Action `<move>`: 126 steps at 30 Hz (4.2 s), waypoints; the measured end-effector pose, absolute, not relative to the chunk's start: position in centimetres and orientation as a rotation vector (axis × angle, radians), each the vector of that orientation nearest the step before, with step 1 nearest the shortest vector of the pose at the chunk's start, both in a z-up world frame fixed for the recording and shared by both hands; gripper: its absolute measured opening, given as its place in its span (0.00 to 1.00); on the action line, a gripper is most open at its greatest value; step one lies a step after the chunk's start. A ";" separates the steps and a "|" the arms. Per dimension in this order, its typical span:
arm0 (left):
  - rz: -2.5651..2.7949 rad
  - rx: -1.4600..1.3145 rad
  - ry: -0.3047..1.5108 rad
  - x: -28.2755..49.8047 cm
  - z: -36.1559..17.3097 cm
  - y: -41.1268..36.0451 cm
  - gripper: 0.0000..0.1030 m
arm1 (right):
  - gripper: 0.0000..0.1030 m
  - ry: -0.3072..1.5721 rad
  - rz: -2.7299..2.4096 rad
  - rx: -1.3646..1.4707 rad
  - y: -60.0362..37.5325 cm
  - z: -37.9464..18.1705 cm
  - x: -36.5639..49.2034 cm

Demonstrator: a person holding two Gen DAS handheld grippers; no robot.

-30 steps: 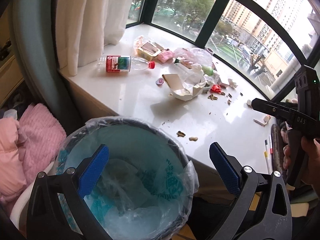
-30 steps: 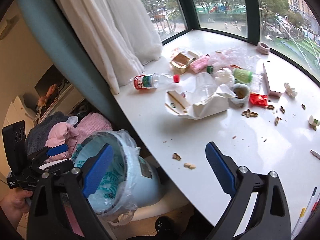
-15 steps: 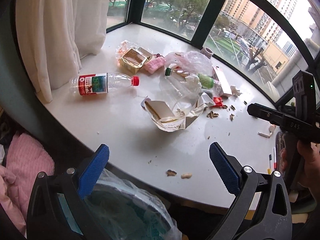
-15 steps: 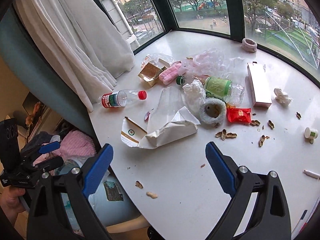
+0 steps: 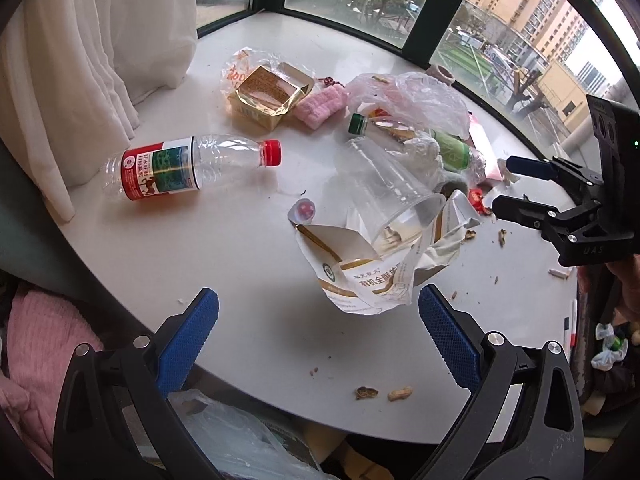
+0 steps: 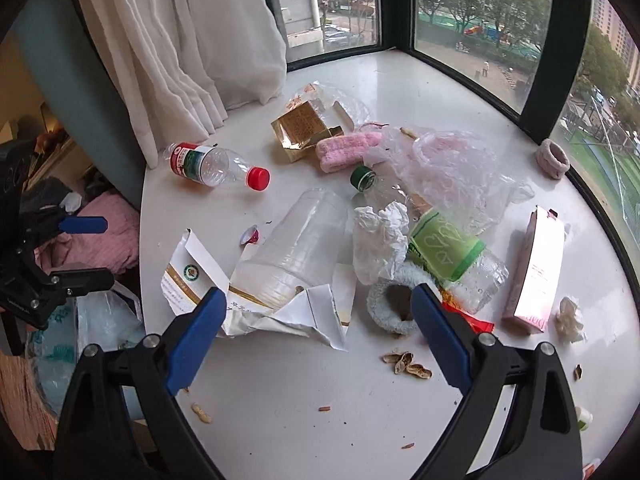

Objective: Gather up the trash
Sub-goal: 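Reach the left tool to the printed paper bag while the right tool reaches the clear cup, then close the left tool on the paper bag while the right tool grips the cup rim, then carry the paper bag and cup with both tools to the trash bin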

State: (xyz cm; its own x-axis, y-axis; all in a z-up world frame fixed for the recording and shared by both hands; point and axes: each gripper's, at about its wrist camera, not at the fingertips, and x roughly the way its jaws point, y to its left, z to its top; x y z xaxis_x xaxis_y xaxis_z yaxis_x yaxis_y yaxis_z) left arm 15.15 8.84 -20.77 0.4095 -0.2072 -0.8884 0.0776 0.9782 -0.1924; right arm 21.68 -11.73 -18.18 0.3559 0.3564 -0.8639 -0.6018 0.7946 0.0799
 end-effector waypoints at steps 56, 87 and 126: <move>-0.333 -0.356 1.340 21.7 -30.4 8.2 0.02 | 0.12 1.056 0.826 -0.491 -7.1 -24.1 27.4; -0.306 -0.314 1.098 13.8 -17.2 10.1 0.00 | 0.08 0.916 0.720 -0.152 -10.9 -12.3 21.2; 0.052 -0.410 1.069 -13.4 -15.0 23.8 0.00 | 0.08 1.004 1.114 -0.196 6.5 -12.8 -0.1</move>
